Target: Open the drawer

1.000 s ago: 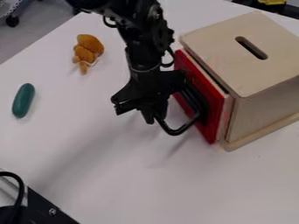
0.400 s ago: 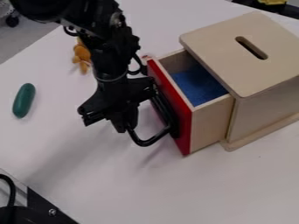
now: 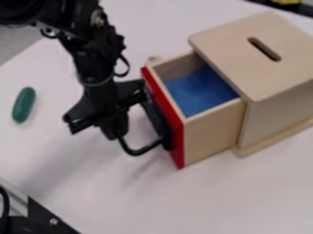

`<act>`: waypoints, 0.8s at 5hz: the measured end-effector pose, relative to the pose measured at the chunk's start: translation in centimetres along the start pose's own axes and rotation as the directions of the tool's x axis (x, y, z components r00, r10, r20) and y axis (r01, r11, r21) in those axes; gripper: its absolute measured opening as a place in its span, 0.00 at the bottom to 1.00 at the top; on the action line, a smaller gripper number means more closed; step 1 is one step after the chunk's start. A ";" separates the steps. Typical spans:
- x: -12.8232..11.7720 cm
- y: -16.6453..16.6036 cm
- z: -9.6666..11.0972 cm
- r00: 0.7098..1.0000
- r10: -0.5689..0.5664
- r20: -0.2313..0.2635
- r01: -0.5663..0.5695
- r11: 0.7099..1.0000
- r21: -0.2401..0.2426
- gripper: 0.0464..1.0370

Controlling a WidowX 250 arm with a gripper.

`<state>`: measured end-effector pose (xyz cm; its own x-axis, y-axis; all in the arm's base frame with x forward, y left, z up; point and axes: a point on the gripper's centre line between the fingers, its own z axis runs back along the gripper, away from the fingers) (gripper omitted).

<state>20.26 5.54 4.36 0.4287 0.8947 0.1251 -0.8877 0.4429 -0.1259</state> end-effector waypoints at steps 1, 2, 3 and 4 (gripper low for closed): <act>0.1 0.7 -0.1 1.000 0.023 -0.004 -0.023 1.000 0.009 0.10; 0.5 1.1 -0.1 0.997 0.072 -0.014 -0.072 0.997 0.000 0.31; 0.6 1.3 -0.4 0.997 0.074 -0.025 -0.074 0.997 0.011 0.63; 0.6 1.3 -0.5 0.997 0.068 -0.028 -0.068 0.998 0.015 0.93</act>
<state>19.41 6.69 3.75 0.3715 0.9242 0.0890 -0.9172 0.3802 -0.1194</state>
